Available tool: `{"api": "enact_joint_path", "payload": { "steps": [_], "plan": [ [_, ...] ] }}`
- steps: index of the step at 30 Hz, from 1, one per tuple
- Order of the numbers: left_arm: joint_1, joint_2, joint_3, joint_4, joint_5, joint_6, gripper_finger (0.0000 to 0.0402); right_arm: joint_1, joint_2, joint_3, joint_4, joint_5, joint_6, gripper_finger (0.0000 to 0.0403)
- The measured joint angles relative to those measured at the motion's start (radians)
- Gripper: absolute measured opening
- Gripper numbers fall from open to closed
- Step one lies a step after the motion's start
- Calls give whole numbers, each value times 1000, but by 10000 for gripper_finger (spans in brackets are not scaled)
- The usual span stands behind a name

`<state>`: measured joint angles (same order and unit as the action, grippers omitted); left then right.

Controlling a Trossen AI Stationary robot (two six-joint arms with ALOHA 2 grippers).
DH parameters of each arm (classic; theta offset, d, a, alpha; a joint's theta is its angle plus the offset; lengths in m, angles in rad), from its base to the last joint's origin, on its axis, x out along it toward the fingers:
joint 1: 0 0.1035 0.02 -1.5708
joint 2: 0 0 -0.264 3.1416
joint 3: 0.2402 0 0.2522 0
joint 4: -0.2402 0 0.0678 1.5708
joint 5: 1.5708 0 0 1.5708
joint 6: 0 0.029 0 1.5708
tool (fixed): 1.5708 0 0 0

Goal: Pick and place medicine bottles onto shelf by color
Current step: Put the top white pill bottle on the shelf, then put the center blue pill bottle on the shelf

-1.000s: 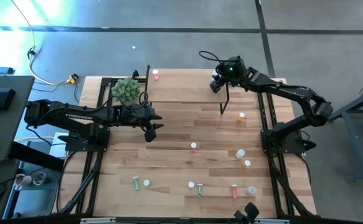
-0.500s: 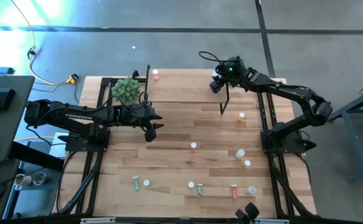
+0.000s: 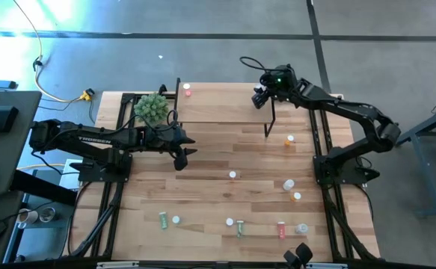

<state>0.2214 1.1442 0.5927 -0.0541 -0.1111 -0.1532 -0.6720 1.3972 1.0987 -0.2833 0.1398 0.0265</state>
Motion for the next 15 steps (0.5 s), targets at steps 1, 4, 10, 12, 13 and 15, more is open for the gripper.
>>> {"api": "enact_joint_path", "payload": {
  "steps": [1,4,10,12,13,15],
  "plan": [
    [0,0,0,0,6,0,170,0,1,13,-8,-1,0,197],
    [0,0,0,-1,55,0,170,0,2,40,-42,0,0,197],
    [-18,-24,0,-13,174,-11,170,1,2,95,-60,-1,0,197],
    [-30,-47,0,-26,184,-35,170,4,2,118,-74,0,0,197],
    [-38,-60,0,-30,185,-39,170,5,2,130,-84,0,-1,197],
    [-52,-88,0,-45,184,-53,170,13,2,156,-106,1,-5,197]
  ]
}}
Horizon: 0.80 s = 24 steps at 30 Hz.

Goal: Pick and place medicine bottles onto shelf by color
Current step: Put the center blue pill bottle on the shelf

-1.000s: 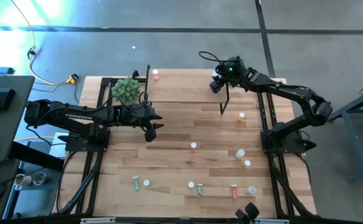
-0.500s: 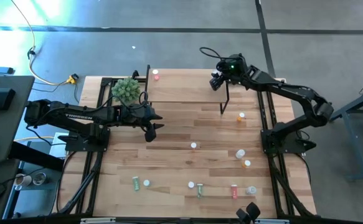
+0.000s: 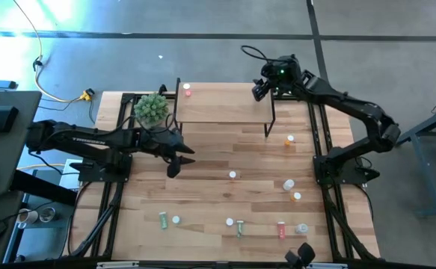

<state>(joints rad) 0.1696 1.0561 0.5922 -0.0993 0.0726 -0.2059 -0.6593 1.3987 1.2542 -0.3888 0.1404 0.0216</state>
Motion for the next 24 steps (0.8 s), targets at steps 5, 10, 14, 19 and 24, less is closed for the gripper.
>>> {"api": "enact_joint_path", "payload": {
  "steps": [5,10,14,19,24],
  "plan": [
    [-52,-67,0,-39,-3,-37,170,47,0,57,-71,-1,1,197],
    [-123,-110,0,-56,-4,-115,170,138,0,80,-97,-1,5,197],
    [-187,-120,0,-68,-5,-159,170,217,-5,82,-94,-2,5,197],
    [-262,-113,0,-89,-5,-160,170,289,-5,82,-94,-2,48,197],
    [-324,-112,0,-140,-25,-162,170,337,-5,82,-94,-1,102,197]
  ]
}}
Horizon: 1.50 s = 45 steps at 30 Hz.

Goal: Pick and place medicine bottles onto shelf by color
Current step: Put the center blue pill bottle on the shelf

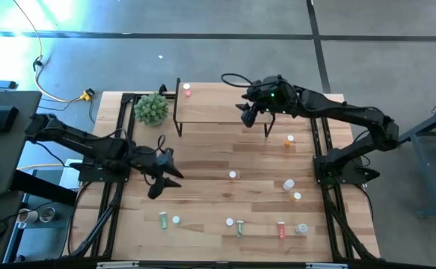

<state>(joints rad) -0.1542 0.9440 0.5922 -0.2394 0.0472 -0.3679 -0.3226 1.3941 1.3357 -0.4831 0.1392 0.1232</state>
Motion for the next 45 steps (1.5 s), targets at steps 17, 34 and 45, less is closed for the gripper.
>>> {"api": "enact_joint_path", "payload": {
  "steps": [17,34,45],
  "plan": [
    [-305,0,-55,-9,-144,-180,170,151,0,0,-23,1,65,197],
    [-649,280,-55,124,-525,-497,170,219,0,0,-25,1,112,197],
    [-714,506,-55,307,-625,-599,170,219,0,0,-23,1,112,197]
  ]
}}
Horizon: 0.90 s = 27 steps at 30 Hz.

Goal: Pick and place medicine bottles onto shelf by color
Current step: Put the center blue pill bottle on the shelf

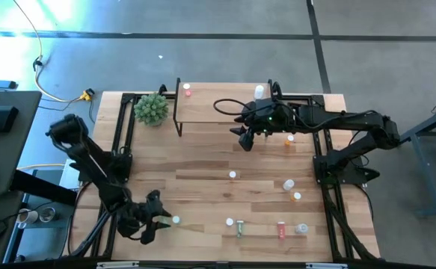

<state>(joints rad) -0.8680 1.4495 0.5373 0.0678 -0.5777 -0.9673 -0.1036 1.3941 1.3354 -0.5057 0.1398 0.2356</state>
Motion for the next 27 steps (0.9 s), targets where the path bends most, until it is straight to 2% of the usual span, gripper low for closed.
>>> {"api": "enact_joint_path", "payload": {
  "steps": [8,27],
  "plan": [
    [0,105,0,82,-26,-2,170,0,0,0,1,0,0,197],
    [46,237,1,194,-55,-2,170,0,0,-1,8,0,0,197]
  ]
}}
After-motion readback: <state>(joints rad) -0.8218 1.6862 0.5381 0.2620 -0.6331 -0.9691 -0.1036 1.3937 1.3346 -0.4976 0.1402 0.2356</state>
